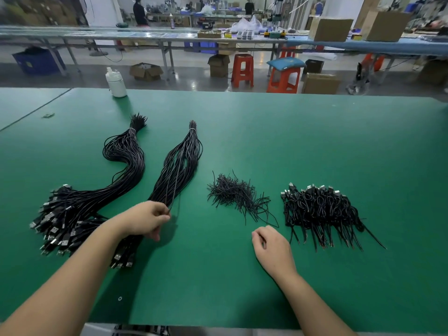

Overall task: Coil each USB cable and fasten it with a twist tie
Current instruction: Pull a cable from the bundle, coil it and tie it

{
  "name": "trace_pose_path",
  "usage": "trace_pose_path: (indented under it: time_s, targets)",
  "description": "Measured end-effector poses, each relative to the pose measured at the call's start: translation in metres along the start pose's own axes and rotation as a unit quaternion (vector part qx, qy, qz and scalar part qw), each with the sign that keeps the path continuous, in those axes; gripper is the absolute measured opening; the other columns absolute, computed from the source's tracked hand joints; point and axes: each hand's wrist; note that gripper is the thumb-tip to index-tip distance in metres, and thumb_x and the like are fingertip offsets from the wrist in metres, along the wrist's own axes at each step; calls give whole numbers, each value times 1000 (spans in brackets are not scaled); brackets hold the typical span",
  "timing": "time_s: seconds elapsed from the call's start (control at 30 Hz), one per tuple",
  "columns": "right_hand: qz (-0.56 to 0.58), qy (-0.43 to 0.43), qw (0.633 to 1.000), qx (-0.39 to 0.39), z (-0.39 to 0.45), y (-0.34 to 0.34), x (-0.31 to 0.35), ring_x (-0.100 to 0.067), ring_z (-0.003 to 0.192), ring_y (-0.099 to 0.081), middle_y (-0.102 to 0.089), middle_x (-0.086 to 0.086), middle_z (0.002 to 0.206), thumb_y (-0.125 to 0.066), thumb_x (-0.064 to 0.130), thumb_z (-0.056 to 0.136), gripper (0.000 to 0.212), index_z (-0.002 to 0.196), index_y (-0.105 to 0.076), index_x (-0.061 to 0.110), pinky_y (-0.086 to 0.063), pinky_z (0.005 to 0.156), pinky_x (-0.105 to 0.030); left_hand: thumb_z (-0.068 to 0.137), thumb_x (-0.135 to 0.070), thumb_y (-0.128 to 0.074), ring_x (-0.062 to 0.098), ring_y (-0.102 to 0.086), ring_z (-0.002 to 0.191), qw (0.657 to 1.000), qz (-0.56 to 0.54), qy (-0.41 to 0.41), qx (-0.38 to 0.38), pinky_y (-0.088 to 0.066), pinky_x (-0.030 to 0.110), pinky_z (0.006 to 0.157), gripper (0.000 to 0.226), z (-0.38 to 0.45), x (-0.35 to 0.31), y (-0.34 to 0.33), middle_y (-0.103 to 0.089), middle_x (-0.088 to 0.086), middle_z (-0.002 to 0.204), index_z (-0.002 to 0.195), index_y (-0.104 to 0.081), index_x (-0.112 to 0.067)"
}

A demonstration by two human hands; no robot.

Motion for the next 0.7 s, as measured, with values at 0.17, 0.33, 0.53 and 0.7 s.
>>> trace_pose_path:
  time_s: [0.17,0.33,0.53,0.7]
  targets:
    - [-5,3,1000,-4,0,0,1,-6,63,-52,-51,8,71,-50,34,98,26,73,-54,29,-37,55,-17,99,-22,-35,23,-68,57,972,226,59,-19,-54,32,48,23,-8,-2,-10,-64,6,94,112,-54,-21]
    - [-1,5,1000,-5,-1,0,1,-4,64,-53,-52,10,72,-51,33,98,24,75,-55,30,-38,57,-18,89,-10,-40,23,-67,98,880,472,23,-59,-43,31,66,40,-26,-31,-40,-67,-2,109,125,-53,-21]
    - [38,-19,999,-11,1,10,12,0,86,-60,-59,20,96,-51,16,99,21,107,-66,29,-47,75,-22,90,-3,-45,27,-67,97,852,522,-36,25,-45,33,69,26,-36,-95,-72,-69,3,107,107,-62,-12]
    - [195,162,966,46,-1,21,76,7,135,-39,-50,18,142,-43,10,94,50,141,-54,23,-22,113,-12,98,-15,-45,31,-66,103,825,547,-137,31,-44,35,72,23,-40,-129,-68,-68,9,113,110,-65,-13]
Point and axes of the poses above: each hand's wrist, its own z-axis towards the middle knuckle, its own y-axis out of the back of the hand, x = y × z
